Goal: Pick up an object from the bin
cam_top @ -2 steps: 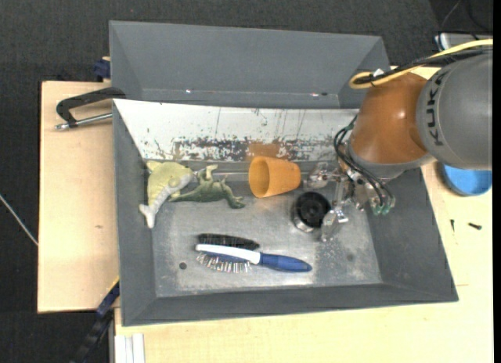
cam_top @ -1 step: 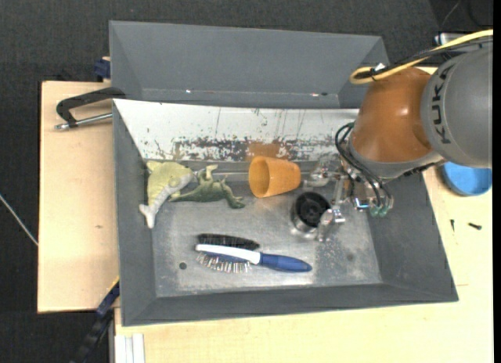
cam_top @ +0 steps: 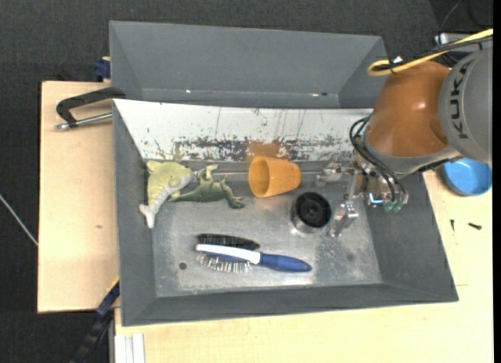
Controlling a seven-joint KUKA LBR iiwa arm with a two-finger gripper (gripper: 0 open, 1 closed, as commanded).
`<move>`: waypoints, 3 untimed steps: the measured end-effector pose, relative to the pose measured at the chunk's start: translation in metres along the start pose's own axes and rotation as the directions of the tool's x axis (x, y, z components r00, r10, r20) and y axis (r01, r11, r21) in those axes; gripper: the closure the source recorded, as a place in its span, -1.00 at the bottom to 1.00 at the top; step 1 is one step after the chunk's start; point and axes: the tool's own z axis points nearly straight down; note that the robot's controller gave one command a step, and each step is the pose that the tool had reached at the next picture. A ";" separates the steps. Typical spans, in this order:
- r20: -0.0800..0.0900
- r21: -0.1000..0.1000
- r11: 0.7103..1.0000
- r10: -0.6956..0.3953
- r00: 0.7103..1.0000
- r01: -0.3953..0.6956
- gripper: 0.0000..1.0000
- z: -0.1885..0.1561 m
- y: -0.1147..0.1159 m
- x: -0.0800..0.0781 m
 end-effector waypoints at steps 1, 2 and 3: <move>-0.004 -0.002 1.000 0.016 1.000 -0.016 -1.00 0.045 0.009 -0.005; -0.001 -0.001 1.000 0.016 1.000 -0.016 -1.00 0.043 0.009 -0.007; 0.004 -0.001 1.000 0.015 1.000 -0.015 1.00 0.041 0.010 -0.008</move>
Offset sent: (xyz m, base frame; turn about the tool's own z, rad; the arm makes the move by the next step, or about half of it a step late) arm 0.0025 0.0082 -0.0464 0.0148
